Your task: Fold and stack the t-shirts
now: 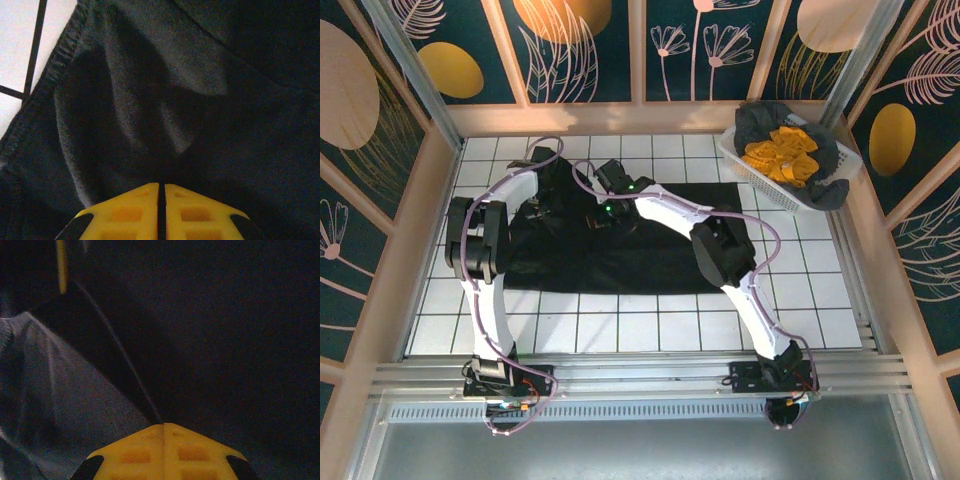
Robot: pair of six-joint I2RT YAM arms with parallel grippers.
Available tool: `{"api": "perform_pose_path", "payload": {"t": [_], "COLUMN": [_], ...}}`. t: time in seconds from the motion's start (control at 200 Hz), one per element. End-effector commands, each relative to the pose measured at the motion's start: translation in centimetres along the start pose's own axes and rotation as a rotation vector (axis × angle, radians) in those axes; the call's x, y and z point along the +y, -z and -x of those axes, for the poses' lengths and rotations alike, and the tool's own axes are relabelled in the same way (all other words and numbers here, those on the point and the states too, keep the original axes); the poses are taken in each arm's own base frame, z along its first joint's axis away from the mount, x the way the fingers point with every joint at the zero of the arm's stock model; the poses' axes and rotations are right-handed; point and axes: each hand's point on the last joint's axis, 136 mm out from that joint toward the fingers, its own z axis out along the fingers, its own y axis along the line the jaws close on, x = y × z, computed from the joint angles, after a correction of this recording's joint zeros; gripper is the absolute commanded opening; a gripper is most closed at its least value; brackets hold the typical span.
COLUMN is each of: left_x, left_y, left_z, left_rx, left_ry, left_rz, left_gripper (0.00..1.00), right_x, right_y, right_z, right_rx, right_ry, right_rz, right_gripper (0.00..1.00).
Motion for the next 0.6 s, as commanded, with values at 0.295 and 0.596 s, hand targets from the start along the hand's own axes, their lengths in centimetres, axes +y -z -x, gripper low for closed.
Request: {"api": "perform_pose_path", "payload": {"t": [0.295,0.596], "left_x": [0.7,3.1], "left_y": [0.4,5.4], "left_z": [1.7,2.0], "left_rx": [-0.027,-0.116], "left_ry": [-0.011,0.059], "left_rz": [0.072,0.120], "left_gripper": [0.31,0.53], "right_x": [-0.7,-2.1], "right_y": [1.5,3.4], "right_z": [0.1,1.2], "right_rx": [-0.009,-0.059], "right_ry": [-0.034,-0.093], "right_rz": [0.031,-0.018], "right_gripper": [0.00,0.31]}}
